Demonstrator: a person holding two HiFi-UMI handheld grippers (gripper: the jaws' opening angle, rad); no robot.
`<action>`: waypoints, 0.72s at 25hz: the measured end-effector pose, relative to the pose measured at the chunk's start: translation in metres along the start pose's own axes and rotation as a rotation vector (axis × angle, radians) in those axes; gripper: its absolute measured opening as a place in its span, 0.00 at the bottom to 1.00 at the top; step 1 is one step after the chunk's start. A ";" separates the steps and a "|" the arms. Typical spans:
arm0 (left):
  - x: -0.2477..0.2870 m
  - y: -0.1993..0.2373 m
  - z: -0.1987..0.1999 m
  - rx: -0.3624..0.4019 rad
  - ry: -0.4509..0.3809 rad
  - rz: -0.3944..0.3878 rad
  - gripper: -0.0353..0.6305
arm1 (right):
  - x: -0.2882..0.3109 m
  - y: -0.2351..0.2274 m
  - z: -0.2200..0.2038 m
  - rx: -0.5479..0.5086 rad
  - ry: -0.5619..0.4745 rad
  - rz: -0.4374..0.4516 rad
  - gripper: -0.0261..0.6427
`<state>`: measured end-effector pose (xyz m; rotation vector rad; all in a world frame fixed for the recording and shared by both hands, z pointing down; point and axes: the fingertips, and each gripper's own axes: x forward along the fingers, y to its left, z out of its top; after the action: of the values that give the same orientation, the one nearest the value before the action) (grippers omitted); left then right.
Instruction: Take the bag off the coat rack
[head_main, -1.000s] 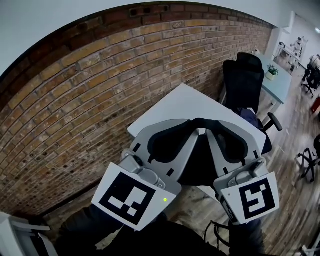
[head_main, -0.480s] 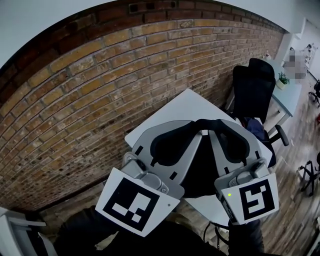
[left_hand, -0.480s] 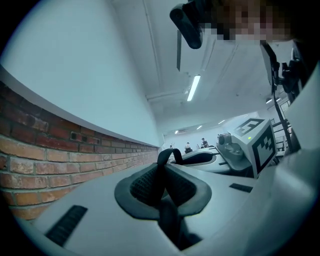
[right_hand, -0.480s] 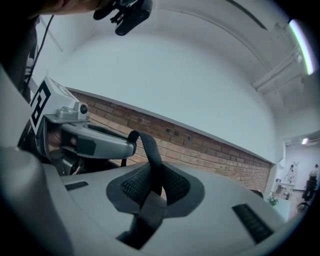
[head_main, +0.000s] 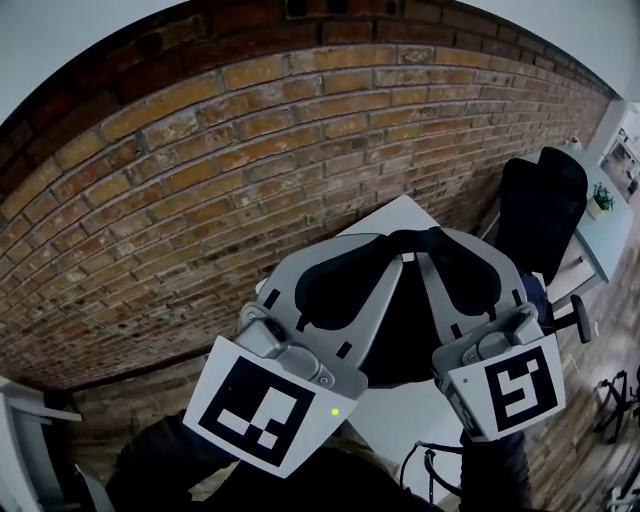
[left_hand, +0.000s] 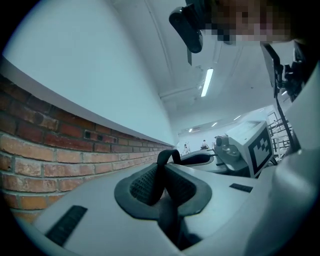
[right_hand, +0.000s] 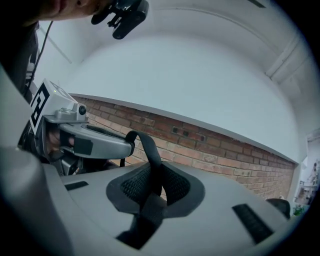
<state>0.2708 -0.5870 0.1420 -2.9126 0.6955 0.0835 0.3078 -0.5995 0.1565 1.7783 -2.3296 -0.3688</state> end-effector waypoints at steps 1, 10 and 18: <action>0.004 0.008 -0.003 -0.004 0.007 0.015 0.12 | 0.009 -0.002 -0.002 -0.008 -0.007 0.016 0.11; 0.031 0.040 -0.024 -0.045 0.029 0.089 0.12 | 0.051 -0.020 -0.022 -0.049 -0.061 0.007 0.13; 0.045 0.039 -0.028 -0.053 0.050 0.079 0.12 | 0.034 -0.028 -0.022 0.079 -0.147 0.088 0.18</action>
<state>0.2940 -0.6463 0.1603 -2.9466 0.8294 0.0383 0.3312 -0.6416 0.1690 1.7295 -2.5481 -0.4122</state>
